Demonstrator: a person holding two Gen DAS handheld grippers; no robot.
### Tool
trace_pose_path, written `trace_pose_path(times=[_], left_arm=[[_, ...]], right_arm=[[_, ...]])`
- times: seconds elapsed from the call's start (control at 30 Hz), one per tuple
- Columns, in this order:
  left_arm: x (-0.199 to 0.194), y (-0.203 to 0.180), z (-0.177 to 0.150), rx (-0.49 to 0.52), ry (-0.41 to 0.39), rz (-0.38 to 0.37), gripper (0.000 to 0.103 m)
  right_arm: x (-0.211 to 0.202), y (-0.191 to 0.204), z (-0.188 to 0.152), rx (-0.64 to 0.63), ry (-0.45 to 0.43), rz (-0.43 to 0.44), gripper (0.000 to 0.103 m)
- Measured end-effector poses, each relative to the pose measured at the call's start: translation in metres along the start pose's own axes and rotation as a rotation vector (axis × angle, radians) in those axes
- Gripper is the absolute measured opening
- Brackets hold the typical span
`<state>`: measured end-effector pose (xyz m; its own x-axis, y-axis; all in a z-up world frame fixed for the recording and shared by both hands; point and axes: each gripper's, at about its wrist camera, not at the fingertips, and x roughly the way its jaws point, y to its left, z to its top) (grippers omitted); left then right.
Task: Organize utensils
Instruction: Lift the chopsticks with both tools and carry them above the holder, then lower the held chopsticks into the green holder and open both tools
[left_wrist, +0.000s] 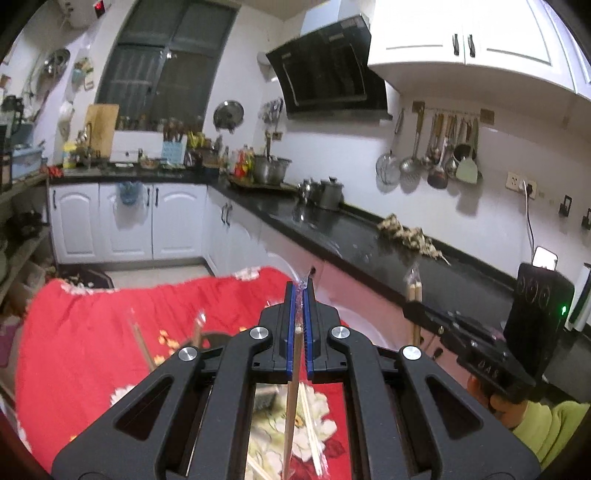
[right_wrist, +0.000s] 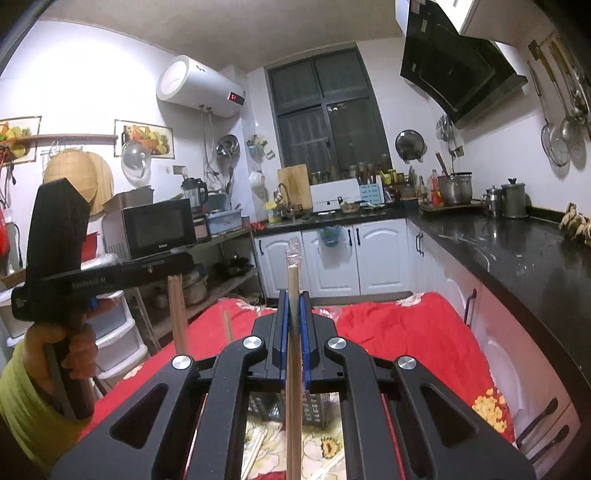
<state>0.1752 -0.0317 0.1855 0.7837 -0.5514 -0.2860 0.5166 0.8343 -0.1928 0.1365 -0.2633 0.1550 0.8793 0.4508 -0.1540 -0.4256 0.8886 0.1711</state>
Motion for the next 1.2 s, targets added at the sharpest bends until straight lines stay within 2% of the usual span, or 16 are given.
trace_pose_path(times=[0.43, 0.63, 0.83, 1.2], left_arm=[[0.004, 0.018, 0.038, 0.012, -0.087, 0.091, 0.002], [0.008, 0.033, 0.049, -0.003, -0.124, 0.118, 0.002], [0.013, 0.050, 0.052, -0.017, -0.139, 0.157, 0.002], [0.027, 0.071, 0.043, -0.016, -0.146, 0.212, 0.002]], right_arm=[[0.020, 0.010, 0.027, -0.035, -0.101, 0.034, 0.006], [0.043, 0.004, 0.042, -0.013, -0.114, 0.005, 0.006], [0.062, 0.002, 0.054, -0.015, -0.133, -0.006, 0.006], [0.098, 0.004, 0.057, -0.020, -0.140, 0.013, 0.006]])
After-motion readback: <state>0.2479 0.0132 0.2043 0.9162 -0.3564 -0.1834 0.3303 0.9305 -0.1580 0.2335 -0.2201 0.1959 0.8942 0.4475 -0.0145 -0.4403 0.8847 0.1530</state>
